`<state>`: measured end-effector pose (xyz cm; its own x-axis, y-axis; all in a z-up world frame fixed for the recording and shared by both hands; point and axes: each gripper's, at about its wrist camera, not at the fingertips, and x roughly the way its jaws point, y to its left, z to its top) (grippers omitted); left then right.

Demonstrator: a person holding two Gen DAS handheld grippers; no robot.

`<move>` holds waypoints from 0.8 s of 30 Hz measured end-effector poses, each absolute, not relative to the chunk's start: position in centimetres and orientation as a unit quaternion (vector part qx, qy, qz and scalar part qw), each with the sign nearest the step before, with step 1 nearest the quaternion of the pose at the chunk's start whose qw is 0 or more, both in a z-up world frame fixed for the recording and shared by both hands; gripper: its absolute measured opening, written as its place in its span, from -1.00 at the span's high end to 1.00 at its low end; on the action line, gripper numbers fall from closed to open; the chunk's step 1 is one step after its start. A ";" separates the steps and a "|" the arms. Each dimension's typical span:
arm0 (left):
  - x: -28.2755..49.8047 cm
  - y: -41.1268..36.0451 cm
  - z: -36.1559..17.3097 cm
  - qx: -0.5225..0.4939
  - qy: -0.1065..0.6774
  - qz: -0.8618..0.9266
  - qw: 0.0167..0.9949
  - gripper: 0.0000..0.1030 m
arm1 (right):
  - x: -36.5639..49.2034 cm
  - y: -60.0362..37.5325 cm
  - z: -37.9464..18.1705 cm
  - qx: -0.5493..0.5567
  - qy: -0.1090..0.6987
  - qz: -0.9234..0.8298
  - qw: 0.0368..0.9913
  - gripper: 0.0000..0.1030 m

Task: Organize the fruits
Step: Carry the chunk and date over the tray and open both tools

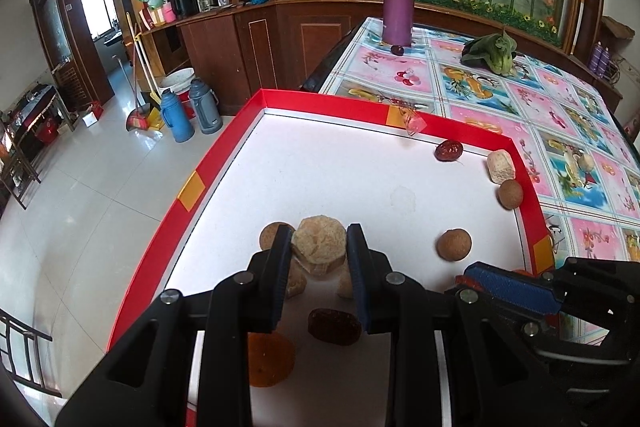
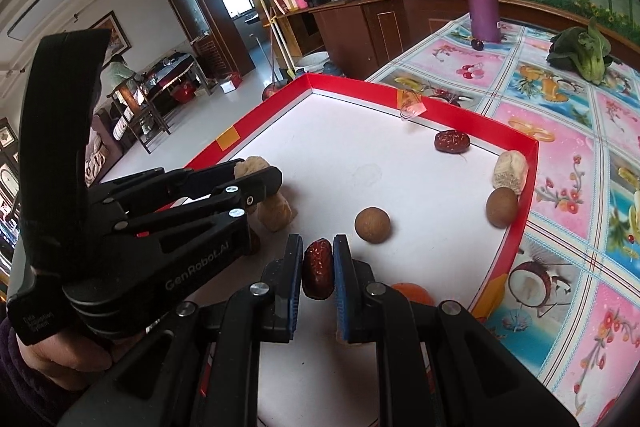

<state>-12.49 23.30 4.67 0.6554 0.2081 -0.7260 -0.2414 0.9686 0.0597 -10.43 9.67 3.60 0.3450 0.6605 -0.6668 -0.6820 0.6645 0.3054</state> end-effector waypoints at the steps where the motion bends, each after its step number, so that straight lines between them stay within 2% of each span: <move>1: -12.5 23.3 4.6 -0.021 0.396 0.124 0.910 0.42 | -10.4 9.7 3.6 -0.013 0.400 0.409 0.820 0.74; 22: -12.7 22.4 5.3 -0.033 0.399 0.130 0.907 0.41 | -11.2 9.1 4.0 -0.027 0.389 0.400 0.829 0.72; 23: -12.8 22.3 5.4 -0.035 0.399 0.129 0.907 0.40 | -11.2 9.0 4.1 -0.028 0.390 0.397 0.831 0.72; 24: -12.9 22.2 5.5 -0.036 0.398 0.127 0.908 0.31 | -11.3 8.9 4.2 -0.028 0.390 0.394 0.832 0.72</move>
